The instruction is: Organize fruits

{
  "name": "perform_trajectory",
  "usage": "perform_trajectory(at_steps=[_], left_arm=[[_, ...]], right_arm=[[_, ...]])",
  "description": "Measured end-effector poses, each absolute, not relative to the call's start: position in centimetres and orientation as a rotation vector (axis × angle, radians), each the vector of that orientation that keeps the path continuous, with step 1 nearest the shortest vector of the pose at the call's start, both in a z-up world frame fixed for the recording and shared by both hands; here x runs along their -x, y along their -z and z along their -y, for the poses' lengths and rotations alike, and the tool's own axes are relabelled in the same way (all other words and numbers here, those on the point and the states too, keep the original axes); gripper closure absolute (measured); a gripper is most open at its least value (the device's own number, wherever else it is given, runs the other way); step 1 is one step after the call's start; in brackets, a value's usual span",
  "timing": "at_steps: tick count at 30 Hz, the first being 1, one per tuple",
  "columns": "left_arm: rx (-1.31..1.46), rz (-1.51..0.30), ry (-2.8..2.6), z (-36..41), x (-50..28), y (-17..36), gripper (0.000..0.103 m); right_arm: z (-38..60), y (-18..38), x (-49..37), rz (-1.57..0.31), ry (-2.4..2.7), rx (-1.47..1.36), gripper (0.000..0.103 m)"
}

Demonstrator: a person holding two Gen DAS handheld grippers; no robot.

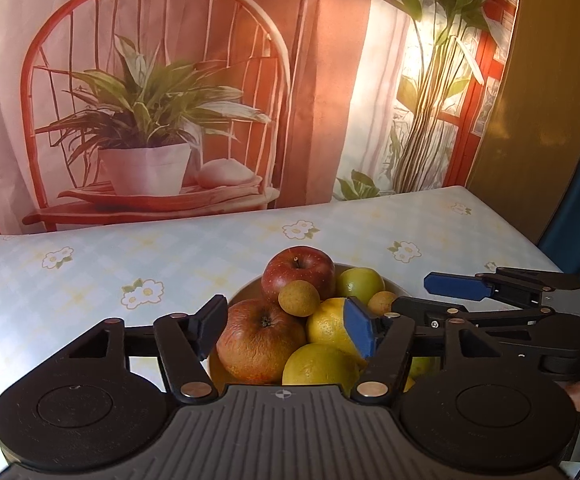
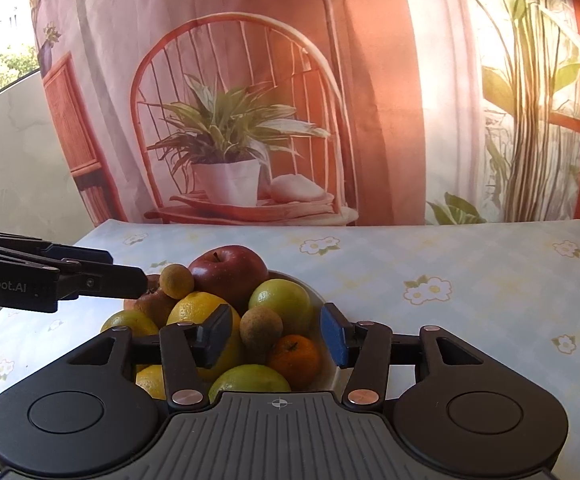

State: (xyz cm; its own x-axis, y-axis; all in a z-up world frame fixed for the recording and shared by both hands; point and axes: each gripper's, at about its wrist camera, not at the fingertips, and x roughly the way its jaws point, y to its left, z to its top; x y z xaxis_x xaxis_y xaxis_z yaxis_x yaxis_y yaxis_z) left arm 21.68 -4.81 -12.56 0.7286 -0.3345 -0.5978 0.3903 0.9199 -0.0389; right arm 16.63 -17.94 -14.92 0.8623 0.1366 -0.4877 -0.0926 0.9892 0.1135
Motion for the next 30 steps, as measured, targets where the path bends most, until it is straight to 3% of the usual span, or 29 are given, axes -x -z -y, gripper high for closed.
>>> perform_trajectory(at_steps=[2, 5, 7, 9, 30], left_arm=[[-0.099, -0.629, 0.373, 4.4, -21.0, 12.0, 0.021], [-0.094, -0.605, 0.345, 3.7, -19.8, 11.2, 0.013], [-0.075, -0.593, 0.328, 3.1, -19.1, 10.5, 0.009], [-0.060, -0.587, 0.317, 2.6, -18.4, 10.0, 0.007], [0.014, -0.464, 0.212, -1.8, -6.7, 2.6, 0.007]], right_arm=[[17.8, 14.3, -16.0, -0.518, -0.089, -0.069, 0.048], [17.6, 13.2, -14.9, -0.504, -0.057, -0.063, 0.030], [17.5, 12.4, -14.1, -0.494, -0.038, -0.070, 0.010], [17.4, 11.4, -13.1, -0.477, -0.007, -0.074, 0.000], [14.0, 2.9, -1.5, -0.392, -0.007, -0.118, 0.000]])
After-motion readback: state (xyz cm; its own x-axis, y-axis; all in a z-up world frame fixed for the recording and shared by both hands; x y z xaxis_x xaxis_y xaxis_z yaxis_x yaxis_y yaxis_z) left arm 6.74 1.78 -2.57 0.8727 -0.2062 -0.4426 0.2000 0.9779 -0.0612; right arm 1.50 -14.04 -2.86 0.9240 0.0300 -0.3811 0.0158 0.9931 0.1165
